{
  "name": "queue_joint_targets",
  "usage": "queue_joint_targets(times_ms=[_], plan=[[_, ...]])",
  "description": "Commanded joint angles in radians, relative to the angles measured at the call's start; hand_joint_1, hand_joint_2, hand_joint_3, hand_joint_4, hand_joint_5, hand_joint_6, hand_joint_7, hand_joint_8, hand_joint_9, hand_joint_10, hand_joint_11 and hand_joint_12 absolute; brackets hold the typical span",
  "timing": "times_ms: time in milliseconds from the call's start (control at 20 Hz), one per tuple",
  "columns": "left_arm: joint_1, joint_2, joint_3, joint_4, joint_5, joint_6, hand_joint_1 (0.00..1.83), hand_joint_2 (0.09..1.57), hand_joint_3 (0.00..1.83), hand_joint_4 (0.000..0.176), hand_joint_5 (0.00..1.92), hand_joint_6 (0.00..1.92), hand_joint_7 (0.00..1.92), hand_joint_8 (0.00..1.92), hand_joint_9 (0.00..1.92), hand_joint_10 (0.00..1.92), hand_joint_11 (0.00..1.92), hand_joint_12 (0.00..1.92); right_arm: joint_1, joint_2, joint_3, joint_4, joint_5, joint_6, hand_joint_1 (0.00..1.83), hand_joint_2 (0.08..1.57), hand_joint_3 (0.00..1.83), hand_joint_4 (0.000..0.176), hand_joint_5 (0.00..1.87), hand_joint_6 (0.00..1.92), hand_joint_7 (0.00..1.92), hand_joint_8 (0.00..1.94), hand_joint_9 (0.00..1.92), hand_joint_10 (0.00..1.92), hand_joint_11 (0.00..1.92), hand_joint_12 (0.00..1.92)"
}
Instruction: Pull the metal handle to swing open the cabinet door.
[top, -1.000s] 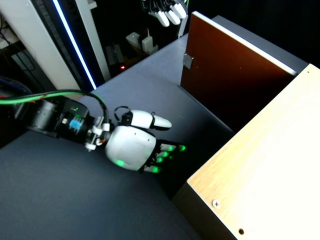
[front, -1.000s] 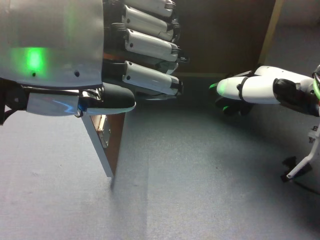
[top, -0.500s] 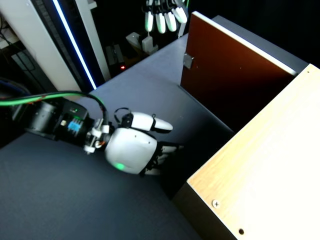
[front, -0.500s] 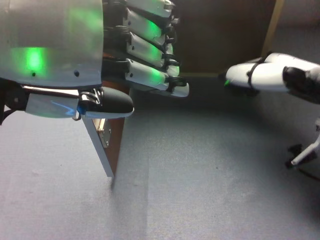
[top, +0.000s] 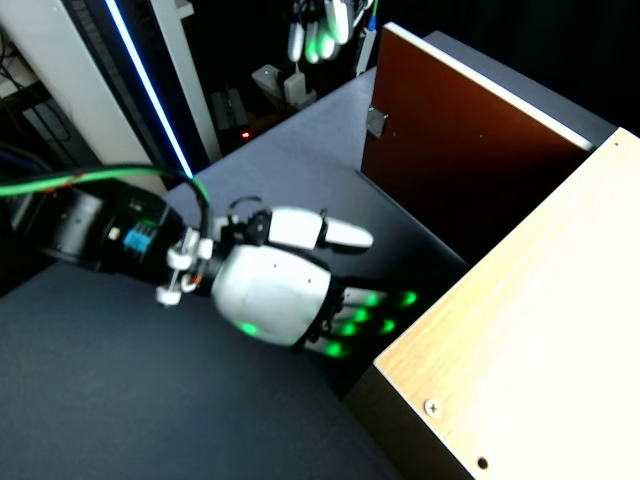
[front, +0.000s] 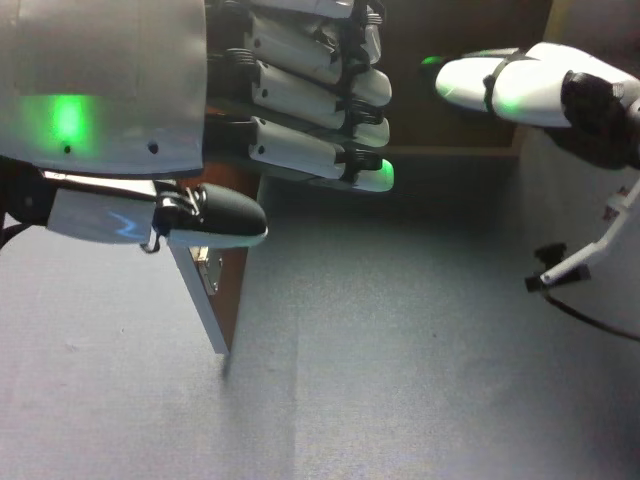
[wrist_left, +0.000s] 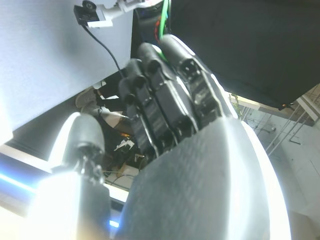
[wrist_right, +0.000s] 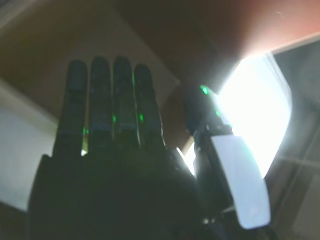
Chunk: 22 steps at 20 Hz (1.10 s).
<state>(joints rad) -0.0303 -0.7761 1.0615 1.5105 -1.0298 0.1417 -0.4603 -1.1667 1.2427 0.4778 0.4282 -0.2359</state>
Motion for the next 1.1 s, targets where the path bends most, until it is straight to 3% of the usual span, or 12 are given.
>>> queue_joint_targets(times_ms=[0,50,100,200,500,700,1050], plan=[[-0.011,0.007,0.002,-0.093,-0.022,0.010,0.44,1.41,0.00,0.000,0.57,0.00,0.62,0.00,0.57,0.00,0.20,0.76,0.016,0.017,-0.004,-0.011,0.096,0.014,0.21,1.43,0.00,0.000,0.35,0.00,0.37,0.00,0.31,0.00,0.00,0.83],[-0.011,0.007,0.002,-0.093,-0.022,0.010,0.43,1.42,0.00,0.000,0.55,0.00,0.61,0.00,0.56,0.00,0.21,0.71,0.017,0.029,-0.014,-0.021,0.078,0.016,0.18,1.43,0.00,0.000,0.35,0.00,0.36,0.00,0.32,0.00,0.00,0.84],[-0.011,0.007,0.002,-0.093,-0.022,0.010,0.40,1.43,0.00,0.000,0.53,0.00,0.60,0.00,0.55,0.00,0.20,0.69,0.017,0.037,-0.025,-0.105,0.074,0.126,0.14,1.44,0.00,0.000,0.34,0.00,0.36,0.00,0.31,0.00,0.00,0.85],[-0.011,0.007,0.002,-0.093,-0.022,0.010,0.37,1.45,0.01,0.000,0.49,0.00,0.59,0.00,0.53,0.00,0.20,0.66,0.005,0.064,-0.033,-0.207,0.070,0.259,0.11,1.44,0.00,0.000,0.32,0.00,0.36,0.00,0.32,0.00,0.00,0.88],[-0.011,0.007,0.002,-0.093,-0.022,0.010,0.37,1.47,0.01,0.000,0.42,0.00,0.54,0.00,0.48,0.00,0.19,0.64,0.005,0.119,0.004,-0.298,0.133,0.274,0.06,1.45,0.00,0.000,0.32,0.00,0.36,0.00,0.33,0.00,0.00,0.92],[-0.011,0.007,0.002,-0.093,-0.022,0.010,0.39,1.46,0.00,0.000,0.41,0.00,0.52,0.00,0.48,0.00,0.18,0.65,0.004,0.166,0.011,-0.432,0.172,0.418,0.06,1.46,0.00,0.000,0.30,0.00,0.35,0.00,0.32,0.00,0.00,0.88],[-0.011,0.007,0.002,-0.093,-0.022,0.010,0.42,1.46,0.00,0.000,0.42,0.00,0.54,0.01,0.50,0.01,0.20,0.67,-0.035,0.213,0.017,-0.675,0.286,0.588,0.00,1.50,0.01,0.000,0.26,0.00,0.32,0.00,0.31,0.00,0.00,0.83]])
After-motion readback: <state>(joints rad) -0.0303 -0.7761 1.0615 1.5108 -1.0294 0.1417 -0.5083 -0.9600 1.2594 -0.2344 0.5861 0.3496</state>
